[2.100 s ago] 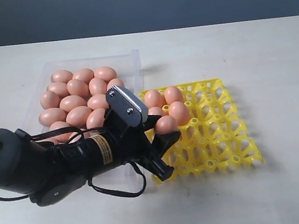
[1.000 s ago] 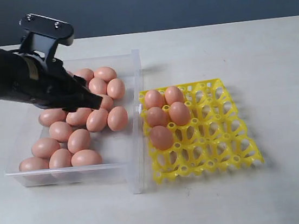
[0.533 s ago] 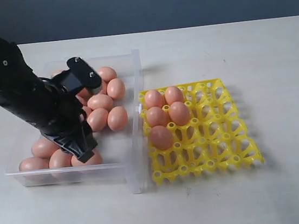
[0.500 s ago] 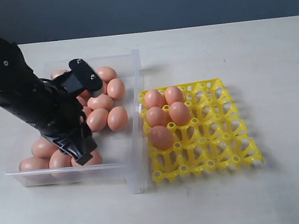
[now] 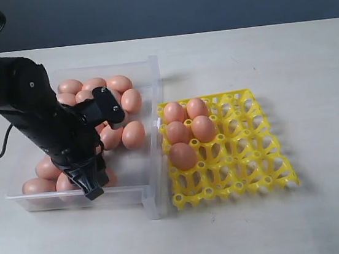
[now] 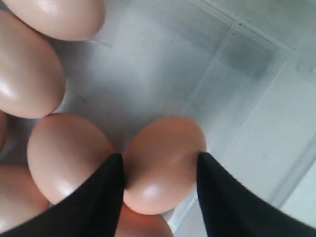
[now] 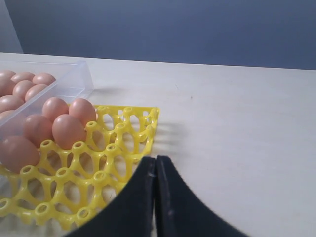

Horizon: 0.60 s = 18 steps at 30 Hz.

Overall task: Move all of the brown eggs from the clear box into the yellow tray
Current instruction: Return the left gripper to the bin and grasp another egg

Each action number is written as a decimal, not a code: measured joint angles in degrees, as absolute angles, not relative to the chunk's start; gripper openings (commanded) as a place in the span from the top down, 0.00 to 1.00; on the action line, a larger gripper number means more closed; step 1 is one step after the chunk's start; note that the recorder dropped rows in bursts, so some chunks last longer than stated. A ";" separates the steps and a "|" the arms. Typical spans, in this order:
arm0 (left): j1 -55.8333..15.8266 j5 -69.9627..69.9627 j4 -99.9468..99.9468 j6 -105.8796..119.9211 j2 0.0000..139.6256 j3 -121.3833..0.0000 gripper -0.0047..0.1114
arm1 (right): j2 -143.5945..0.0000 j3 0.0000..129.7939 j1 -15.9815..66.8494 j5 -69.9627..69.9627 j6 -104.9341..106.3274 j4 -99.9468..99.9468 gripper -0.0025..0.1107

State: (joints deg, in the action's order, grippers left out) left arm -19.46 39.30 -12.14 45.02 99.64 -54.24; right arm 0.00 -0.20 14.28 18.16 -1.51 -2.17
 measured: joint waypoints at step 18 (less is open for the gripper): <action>-24.39 32.21 -4.11 46.08 102.02 -54.89 0.44 | 0.00 -0.20 14.28 18.16 -1.51 -2.17 0.97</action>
